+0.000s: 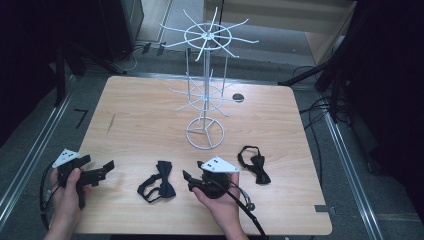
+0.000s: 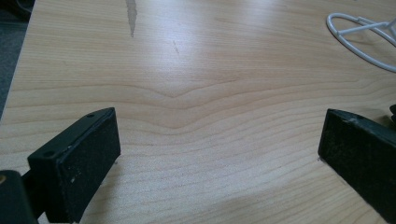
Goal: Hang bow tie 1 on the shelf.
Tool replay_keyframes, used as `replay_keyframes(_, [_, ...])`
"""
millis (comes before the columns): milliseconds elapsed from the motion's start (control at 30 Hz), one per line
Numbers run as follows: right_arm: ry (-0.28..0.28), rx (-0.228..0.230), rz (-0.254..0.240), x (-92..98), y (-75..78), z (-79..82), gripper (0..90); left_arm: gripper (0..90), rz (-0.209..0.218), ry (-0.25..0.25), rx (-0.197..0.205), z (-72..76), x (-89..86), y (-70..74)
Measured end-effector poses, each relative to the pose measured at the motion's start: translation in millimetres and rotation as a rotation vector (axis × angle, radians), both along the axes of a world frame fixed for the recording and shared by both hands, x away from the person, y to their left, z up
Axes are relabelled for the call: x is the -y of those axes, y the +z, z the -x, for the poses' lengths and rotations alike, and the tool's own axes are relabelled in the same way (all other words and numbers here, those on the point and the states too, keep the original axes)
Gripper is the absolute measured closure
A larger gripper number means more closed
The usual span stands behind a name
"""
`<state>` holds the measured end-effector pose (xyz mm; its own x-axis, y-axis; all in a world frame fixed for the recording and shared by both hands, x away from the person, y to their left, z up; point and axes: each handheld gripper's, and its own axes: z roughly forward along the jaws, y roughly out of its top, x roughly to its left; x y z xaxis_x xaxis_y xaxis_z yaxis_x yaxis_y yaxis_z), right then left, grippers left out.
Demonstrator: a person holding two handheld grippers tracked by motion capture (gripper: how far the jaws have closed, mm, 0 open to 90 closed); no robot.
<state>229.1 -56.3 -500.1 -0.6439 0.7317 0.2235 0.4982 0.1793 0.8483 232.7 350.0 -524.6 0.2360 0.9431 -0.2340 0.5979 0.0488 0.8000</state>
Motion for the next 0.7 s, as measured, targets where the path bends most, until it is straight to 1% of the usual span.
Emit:
replay_keyframes(67, [0.008,-0.002,0.0,-3.6,-0.5,0.1,41.4,0.0,0.0,0.0,-0.001,0.0,-0.1,0.0])
replay_keyframes(100, [0.017,-0.008,0.002,-10.3,-1.8,0.4,41.4,0.0,0.0,-0.001,-0.002,0.0,-0.1,0.1])
replay_keyframes(467, [0.056,-0.037,0.022,-43.1,-13.9,2.1,41.2,0.0,0.001,-0.001,-0.003,-0.2,-0.2,-0.1])
replay_keyframes(567, [0.061,-0.039,0.031,-51.7,-16.8,2.4,40.8,0.0,0.0,0.0,-0.002,-0.2,-0.1,0.0])
replay_keyframes(700, [0.059,-0.058,0.032,-60.0,-20.3,2.0,40.1,0.0,-0.004,0.002,-0.002,-0.2,-0.4,0.2])
